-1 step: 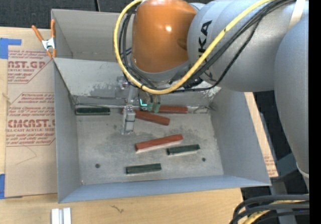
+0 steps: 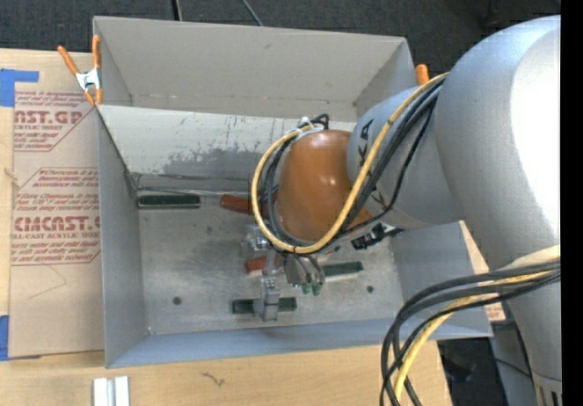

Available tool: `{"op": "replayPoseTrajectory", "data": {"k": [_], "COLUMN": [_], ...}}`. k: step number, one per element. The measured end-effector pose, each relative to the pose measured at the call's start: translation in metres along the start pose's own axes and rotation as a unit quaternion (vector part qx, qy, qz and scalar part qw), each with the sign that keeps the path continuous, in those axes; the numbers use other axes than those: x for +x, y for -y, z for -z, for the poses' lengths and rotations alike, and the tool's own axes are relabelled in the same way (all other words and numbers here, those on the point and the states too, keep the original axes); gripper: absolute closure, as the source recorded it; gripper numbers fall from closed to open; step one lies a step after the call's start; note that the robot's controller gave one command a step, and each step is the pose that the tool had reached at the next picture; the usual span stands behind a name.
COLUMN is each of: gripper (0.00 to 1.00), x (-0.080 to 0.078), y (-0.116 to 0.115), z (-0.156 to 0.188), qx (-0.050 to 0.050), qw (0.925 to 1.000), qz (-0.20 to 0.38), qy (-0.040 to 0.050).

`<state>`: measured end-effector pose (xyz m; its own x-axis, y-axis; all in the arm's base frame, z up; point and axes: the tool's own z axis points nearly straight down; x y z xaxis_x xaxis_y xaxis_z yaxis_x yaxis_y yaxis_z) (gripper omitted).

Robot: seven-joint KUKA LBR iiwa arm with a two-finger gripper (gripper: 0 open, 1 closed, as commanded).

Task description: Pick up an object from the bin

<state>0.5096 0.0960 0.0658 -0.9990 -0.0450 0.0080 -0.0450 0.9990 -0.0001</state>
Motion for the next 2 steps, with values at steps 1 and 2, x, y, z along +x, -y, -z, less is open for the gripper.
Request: {"op": "replayPoseTrajectory", "data": {"k": [1, 2], "gripper": [0.00, 0.00], "x": [0.012, -0.010], "y": [0.096, 0.057], "z": [0.034, 0.034], "qx": [0.001, -0.002], "qw": [0.9945, 0.9849], "qz": [-0.104, -0.173], "qy": [0.0042, 0.0044]}}
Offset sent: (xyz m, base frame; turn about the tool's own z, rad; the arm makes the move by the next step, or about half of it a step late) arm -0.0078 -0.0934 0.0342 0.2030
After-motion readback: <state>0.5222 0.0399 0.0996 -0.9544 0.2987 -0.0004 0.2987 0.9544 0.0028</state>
